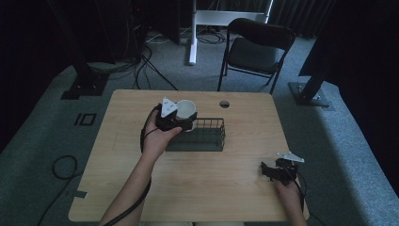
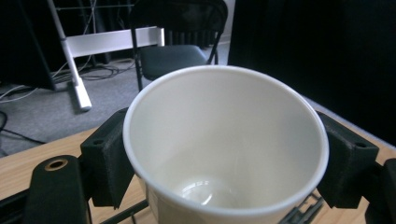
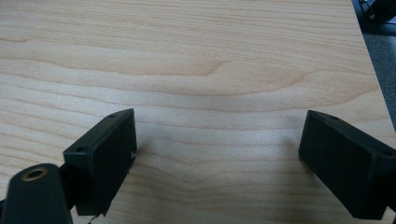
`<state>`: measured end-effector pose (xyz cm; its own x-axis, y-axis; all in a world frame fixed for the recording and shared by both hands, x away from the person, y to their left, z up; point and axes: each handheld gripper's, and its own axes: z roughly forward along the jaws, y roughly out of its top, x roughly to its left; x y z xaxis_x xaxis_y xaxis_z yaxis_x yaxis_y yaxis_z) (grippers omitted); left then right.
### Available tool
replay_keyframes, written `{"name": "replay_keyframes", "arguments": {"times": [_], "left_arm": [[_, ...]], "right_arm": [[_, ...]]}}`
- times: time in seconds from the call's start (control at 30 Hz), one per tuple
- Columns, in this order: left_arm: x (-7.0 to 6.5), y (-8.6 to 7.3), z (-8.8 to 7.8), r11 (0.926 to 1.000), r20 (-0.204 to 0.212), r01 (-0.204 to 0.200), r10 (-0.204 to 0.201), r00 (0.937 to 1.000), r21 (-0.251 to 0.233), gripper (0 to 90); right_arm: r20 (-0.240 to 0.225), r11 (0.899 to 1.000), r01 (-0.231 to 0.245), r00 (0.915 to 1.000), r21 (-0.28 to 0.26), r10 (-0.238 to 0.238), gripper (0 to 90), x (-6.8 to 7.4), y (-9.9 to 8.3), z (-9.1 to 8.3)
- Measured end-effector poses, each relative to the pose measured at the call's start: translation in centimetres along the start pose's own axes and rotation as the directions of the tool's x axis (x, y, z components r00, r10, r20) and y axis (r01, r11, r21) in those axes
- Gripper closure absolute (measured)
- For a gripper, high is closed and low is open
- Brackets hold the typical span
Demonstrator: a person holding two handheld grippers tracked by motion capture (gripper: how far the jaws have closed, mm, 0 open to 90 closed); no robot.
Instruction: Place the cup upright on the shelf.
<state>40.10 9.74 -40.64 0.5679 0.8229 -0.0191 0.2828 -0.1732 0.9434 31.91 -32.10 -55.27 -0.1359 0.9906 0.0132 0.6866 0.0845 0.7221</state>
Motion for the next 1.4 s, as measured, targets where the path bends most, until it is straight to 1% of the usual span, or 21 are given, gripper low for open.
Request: {"name": "replay_keyframes", "arguments": {"times": [0.03, 0.07, 0.1, 0.17, 0.2, 0.27, 0.3, 0.33, 0.4, 0.43, 0.63, 0.73, 0.8, 0.87, 1.03, 1.17, 1.2, 1.23, 1.3, 1.37, 1.4], "left_arm": [[0.1, -0.2, 0.1, 1.0000, -0.020, 0.002, -0.002, 0.9998, 0.003, 19.9], [0.2, -0.4, 0.3, 0.9999, -0.021, 0.001, -0.001, 0.9998, 0.013, 20.0], [0.3, -0.6, 0.4, 0.9997, -0.025, 0.021, -0.021, 0.9995, 0.013, 20.0], [0.4, -1.1, 0.7, 0.9995, -0.044, 0.024, -0.023, 0.9988, 0.020, 20.0], [0.4, -1.3, 0.8, 0.9991, -0.051, 0.038, -0.036, 0.9980, 0.019, 20.0], [0.3, -1.8, 1.1, 0.9989, -0.059, 0.043, -0.041, 0.9974, 0.022, 20.0], [0.3, -2.0, 1.3, 0.9988, -0.070, 0.044, -0.043, 0.9966, 0.020, 20.0], [0.3, -2.2, 1.5, 0.9986, -0.073, 0.045, -0.043, 0.9964, 0.028, 20.0], [0.2, -2.6, 1.7, 0.9986, -0.079, 0.048, -0.046, 0.9959, 0.021, 20.0], [0.1, -2.8, 1.8, 0.9986, -0.080, 0.043, -0.040, 0.9960, 0.032, 19.9], [0.0, -3.9, 2.4, 0.9959, -0.100, 0.062, -0.055, 0.9935, 0.066, 19.9], [-0.1, -4.6, 2.8, 0.9942, -0.089, 0.083, -0.077, 0.9930, 0.068, 20.0], [-0.2, -5.0, 2.9, 0.9940, -0.098, 0.078, -0.070, 0.9928, 0.077, 20.0], [-0.2, -5.3, 3.0, 0.9938, -0.100, 0.085, -0.078, 0.9919, 0.071, 20.0], [-0.4, -5.3, 3.1, 0.9952, -0.104, 0.068, -0.061, 0.9927, 0.070, 19.9], [-0.4, -5.2, 3.1, 0.9958, -0.100, 0.044, -0.036, 0.9943, 0.081, 19.9], [-0.5, -5.2, 3.2, 0.9961, -0.090, 0.027, -0.020, 0.9957, 0.084, 19.9], [-0.5, -5.2, 3.2, 0.9963, -0.087, 0.022, -0.015, 0.9961, 0.083, 19.8], [-0.4, -5.2, 3.2, 0.9961, -0.077, 0.018, -0.011, 0.9969, 0.086, 19.7], [-0.4, -5.1, 3.1, 0.9956, -0.078, 0.018, -0.010, 0.9969, 0.092, 19.6], [-0.4, -5.1, 3.1, 0.9955, -0.077, 0.007, 0.000, 0.9970, 0.094, 19.4]], "right_arm": [[0.000, 1.000, 0.001, 1.0000, 0.001, -0.001, 10.8, 0.0, 0.0, 0.0], [0.000, 1.000, 0.001, 1.0000, 0.000, -0.001, 10.8, 0.0, 0.0, 0.0], [0.000, 1.000, 0.001, 1.0000, 0.000, -0.001, 10.8, 0.0, 0.0, 0.0], [0.000, 1.000, 0.002, 1.0000, 0.000, -0.002, 10.8, 0.0, 0.0, 0.0], [0.000, 1.000, 0.001, 1.0000, 0.000, -0.001, 10.8, 0.0, 0.0, 0.0], [0.000, 1.000, 0.001, 1.0000, 0.001, -0.001, 10.8, 0.0, 0.0, 0.0], [0.000, 1.000, 0.001, 1.0000, 0.000, -0.001, 10.8, 0.0, 0.0, 0.0], [0.000, 1.000, 0.001, 1.0000, 0.000, -0.001, 10.8, 0.0, 0.0, 0.0], [0.000, 1.000, 0.001, 1.0000, 0.001, -0.001, 10.8, 0.0, 0.0, 0.0], [0.000, 1.000, 0.001, 1.0000, 0.001, -0.001, 10.8, 0.0, 0.0, 0.0], [0.000, 1.000, 0.000, 1.0000, 0.001, 0.000, 10.8, 0.0, 0.0, 0.0], [0.000, 1.000, 0.000, 1.0000, 0.001, 0.000, 10.8, 0.0, 0.0, 0.0], [0.000, 1.000, 0.000, 1.0000, 0.001, 0.000, 10.8, 0.0, 0.0, 0.0], [0.000, 1.000, 0.000, 1.0000, 0.001, 0.000, 10.8, 0.0, 0.0, 0.0], [0.000, 1.000, 0.000, 1.0000, 0.001, 0.000, 10.8, 0.0, 0.0, 0.0], [0.000, 1.000, 0.000, 1.0000, 0.001, 0.000, 10.8, 0.0, 0.0, 0.0], [0.000, 1.000, 0.000, 1.0000, 0.001, 0.000, 10.8, 0.0, 0.0, 0.0], [0.000, 1.000, 0.000, 1.0000, 0.001, 0.000, 10.8, 0.0, 0.0, 0.0], [0.000, 1.000, 0.000, 1.0000, 0.001, 0.000, 10.8, 0.0, 0.0, 0.0], [0.000, 1.000, 0.000, 1.0000, 0.001, 0.000, 10.8, 0.0, 0.0, 0.0], [0.000, 1.000, 0.000, 1.0000, 0.001, 0.000, 10.8, 0.0, 0.0, 0.0]]}}
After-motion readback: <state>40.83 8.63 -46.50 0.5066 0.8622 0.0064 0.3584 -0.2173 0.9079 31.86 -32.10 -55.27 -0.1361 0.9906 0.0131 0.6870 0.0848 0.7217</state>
